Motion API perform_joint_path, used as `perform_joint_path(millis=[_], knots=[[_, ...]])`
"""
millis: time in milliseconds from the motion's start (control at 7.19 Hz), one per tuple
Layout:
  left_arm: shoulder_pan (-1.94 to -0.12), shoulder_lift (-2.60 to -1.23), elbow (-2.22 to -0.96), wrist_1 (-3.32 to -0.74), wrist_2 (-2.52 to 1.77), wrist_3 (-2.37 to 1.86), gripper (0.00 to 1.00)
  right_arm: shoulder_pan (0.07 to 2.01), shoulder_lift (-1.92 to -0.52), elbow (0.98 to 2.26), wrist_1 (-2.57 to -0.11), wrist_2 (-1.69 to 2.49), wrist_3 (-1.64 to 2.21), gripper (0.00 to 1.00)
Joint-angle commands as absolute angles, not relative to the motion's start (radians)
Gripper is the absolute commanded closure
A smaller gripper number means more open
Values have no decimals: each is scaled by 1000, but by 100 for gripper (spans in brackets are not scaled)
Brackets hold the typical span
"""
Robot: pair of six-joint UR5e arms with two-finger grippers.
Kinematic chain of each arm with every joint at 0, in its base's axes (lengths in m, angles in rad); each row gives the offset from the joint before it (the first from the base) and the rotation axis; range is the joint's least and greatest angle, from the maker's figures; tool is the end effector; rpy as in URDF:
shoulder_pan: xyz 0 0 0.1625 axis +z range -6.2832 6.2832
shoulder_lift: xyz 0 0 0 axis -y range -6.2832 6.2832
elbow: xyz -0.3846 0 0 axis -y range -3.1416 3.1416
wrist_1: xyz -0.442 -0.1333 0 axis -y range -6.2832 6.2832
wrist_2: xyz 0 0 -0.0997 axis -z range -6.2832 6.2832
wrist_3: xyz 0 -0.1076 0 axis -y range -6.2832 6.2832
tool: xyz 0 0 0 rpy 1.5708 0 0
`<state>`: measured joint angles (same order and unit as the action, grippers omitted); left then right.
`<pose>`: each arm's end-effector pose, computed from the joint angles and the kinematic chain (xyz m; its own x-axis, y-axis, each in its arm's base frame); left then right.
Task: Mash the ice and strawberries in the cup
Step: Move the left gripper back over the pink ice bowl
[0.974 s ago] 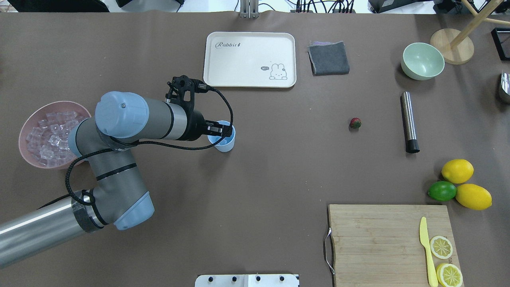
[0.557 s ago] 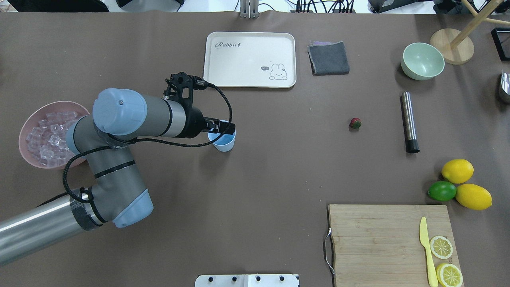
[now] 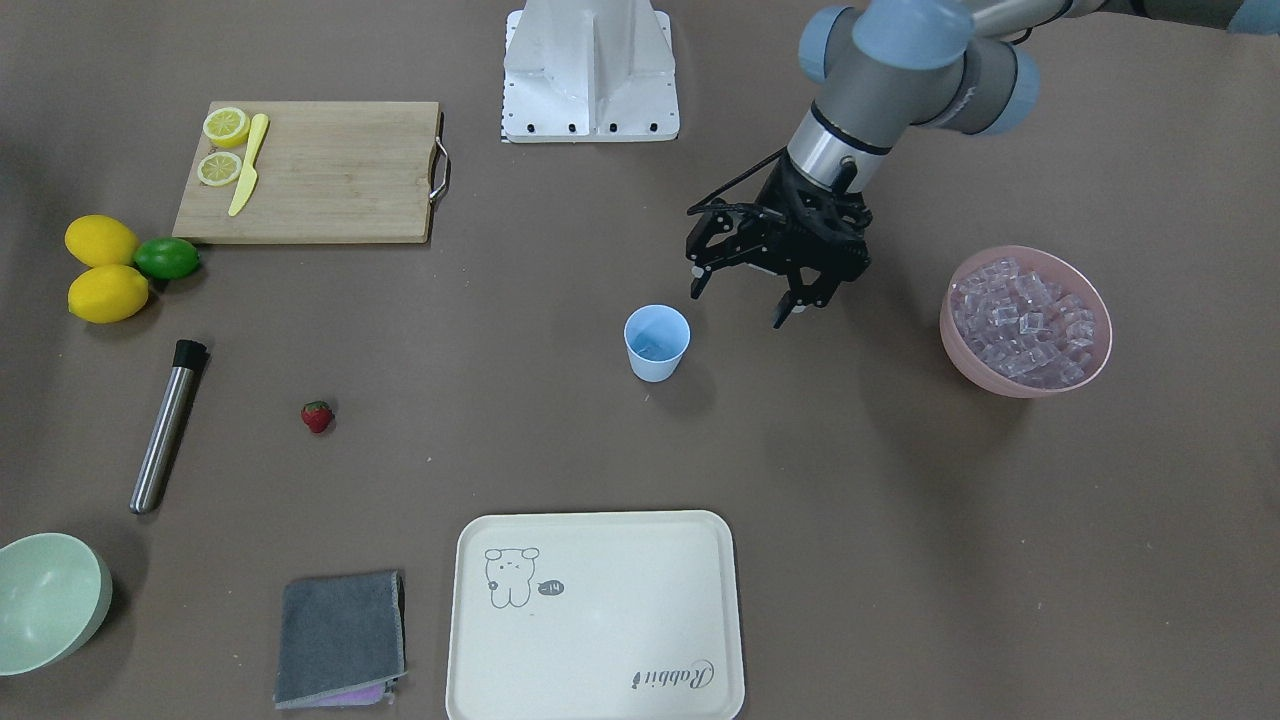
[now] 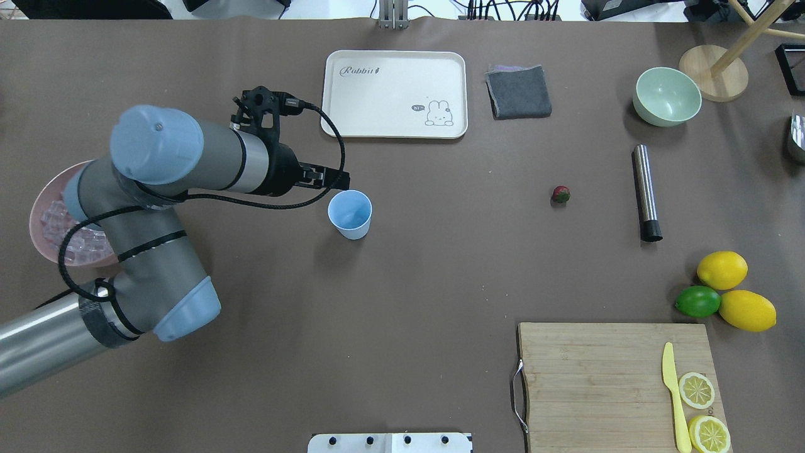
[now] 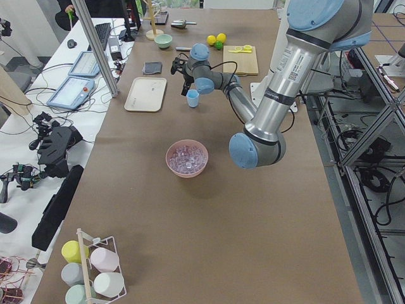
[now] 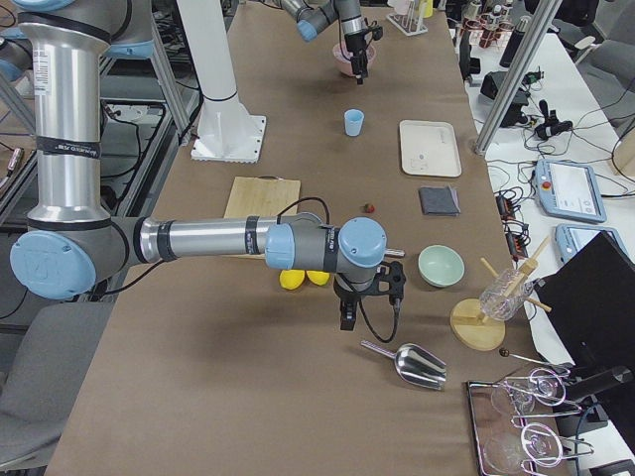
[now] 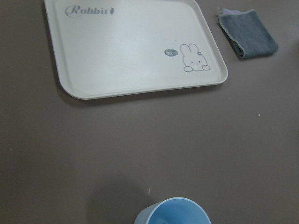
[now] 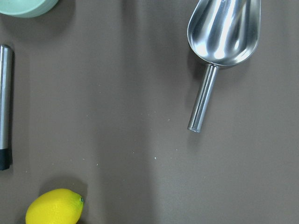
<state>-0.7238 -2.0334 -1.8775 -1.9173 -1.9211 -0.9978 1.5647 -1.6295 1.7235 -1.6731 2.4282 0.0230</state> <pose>0.4036 -0.4853 0.1541 0.4887 0.2477 -0.8366 0.1501 0.9207 0.3603 0.0488 -0.5169 0.5762 0.6544 0.0253 0.7557 -0.0090 0.9996 -0.0257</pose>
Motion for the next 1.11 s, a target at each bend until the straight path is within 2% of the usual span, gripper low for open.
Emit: perform_joint_path(millis=[0,557,974], knots=[[-781,-1883,-2032,-1781,-2006,-899,3,1565,-1628,1726,-1674,2428,23,0],[-928,-1636,-2083,-1781,-2040,-770,3,1565,-1628,1718,-1674,2430,21,0],[-923,-1621,-1996,-1781,-1968,-765,4,1565,-1628,1721,-1672,2431,23,0]])
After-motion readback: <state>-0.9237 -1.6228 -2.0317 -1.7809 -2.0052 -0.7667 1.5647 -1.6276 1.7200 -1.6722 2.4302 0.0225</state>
